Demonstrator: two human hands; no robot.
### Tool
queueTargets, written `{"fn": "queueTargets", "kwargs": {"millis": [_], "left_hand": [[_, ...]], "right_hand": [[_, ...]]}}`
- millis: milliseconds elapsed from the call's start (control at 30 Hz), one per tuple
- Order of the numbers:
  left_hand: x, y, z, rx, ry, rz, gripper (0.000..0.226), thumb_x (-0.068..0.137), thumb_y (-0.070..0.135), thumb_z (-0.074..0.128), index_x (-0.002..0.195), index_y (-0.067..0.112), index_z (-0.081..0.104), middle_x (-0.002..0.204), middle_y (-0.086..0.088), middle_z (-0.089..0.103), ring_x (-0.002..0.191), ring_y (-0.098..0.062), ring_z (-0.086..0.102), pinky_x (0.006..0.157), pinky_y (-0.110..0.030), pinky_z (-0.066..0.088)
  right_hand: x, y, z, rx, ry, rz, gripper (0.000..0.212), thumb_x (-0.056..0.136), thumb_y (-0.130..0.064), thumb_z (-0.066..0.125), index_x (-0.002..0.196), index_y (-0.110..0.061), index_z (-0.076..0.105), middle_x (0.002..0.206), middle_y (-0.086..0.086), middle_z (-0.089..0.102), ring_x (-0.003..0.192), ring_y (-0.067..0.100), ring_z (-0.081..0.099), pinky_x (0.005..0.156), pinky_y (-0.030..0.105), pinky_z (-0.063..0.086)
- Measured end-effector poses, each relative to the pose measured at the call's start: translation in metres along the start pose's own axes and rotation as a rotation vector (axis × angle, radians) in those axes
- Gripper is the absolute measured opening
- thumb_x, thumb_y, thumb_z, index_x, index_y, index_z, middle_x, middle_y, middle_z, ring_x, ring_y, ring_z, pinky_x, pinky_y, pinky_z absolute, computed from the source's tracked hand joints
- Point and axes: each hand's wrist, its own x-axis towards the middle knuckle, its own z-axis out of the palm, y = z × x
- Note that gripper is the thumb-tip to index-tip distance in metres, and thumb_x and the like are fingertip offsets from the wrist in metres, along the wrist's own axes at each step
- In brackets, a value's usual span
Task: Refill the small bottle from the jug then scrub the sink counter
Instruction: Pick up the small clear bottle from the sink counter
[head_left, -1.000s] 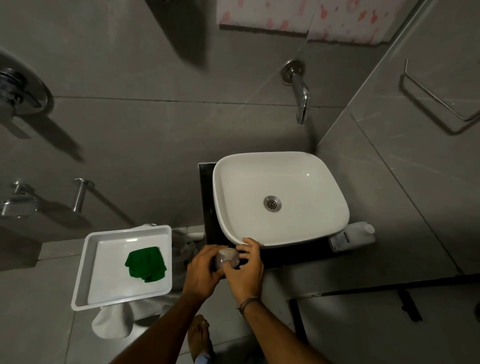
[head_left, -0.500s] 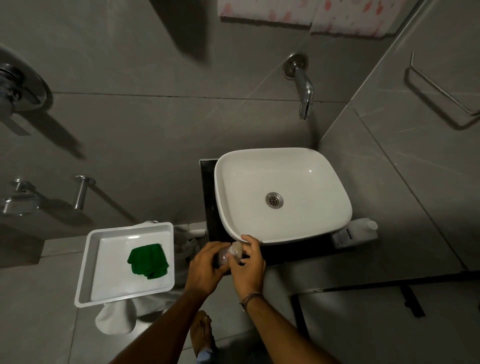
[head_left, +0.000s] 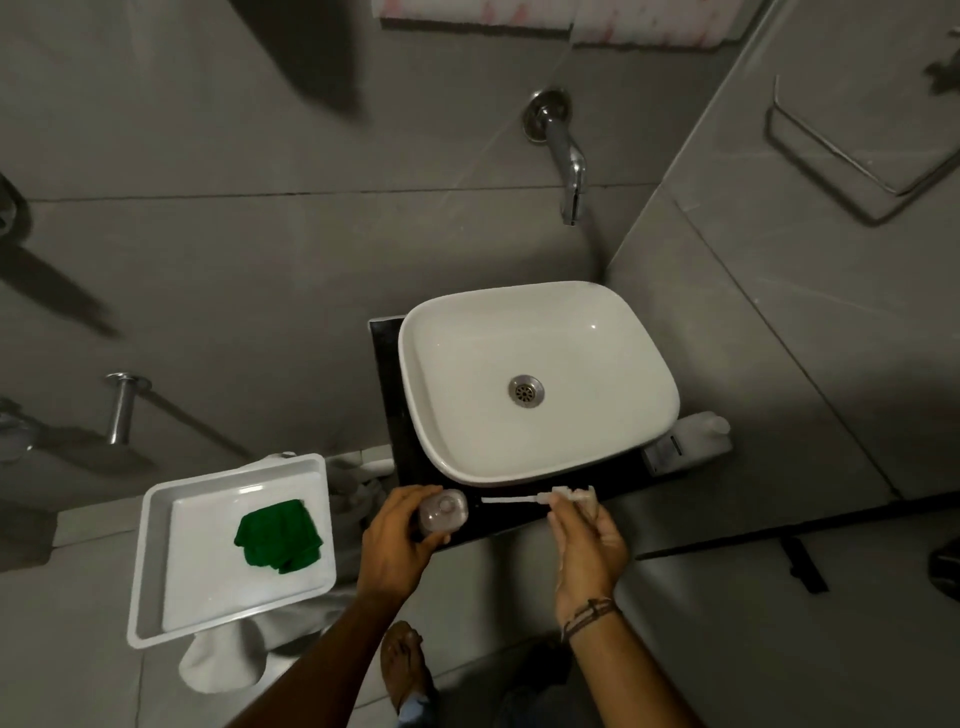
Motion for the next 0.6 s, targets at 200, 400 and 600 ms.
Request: {"fn": "queueTargets", "kwargs": {"millis": [200,400,600], "left_hand": [[-0.005,-0.004,0.008,-0.015,0.033,-0.032,0.068,0.077,0.005,0.091,0.137,0.020,0.064,0.131,0.011,0.063,0.118,-0.004,0.061,0.099,-0.015,0.047],[-0.007,-0.001,0.014,-0.059,0.048,-0.088,0.064,0.076,0.005,0.092,0.133,0.018,0.067,0.128,0.000,0.067,0.116,-0.015,0.066,0.096,-0.020,0.051],[-0.011,0.008,0.018,-0.047,0.074,-0.109,0.067,0.076,0.004,0.092,0.135,0.019,0.065,0.128,-0.002,0.066,0.118,-0.019,0.064,0.098,-0.029,0.051]], "right_hand": [[0.040,0.022,0.000,-0.016,0.121,0.311,0.038,0.089,-0.003,0.072,0.127,-0.008,0.067,0.103,0.005,0.073,0.095,0.014,0.068,0.091,0.030,0.050],[0.068,0.038,0.024,-0.202,0.182,0.408,0.022,0.086,-0.008,0.080,0.101,0.004,0.068,0.110,0.024,0.069,0.093,0.026,0.066,0.070,0.030,0.056],[0.076,0.037,0.026,-0.177,0.165,0.494,0.052,0.088,-0.006,0.078,0.131,0.009,0.055,0.123,0.021,0.061,0.103,0.031,0.061,0.056,0.028,0.061]]}}
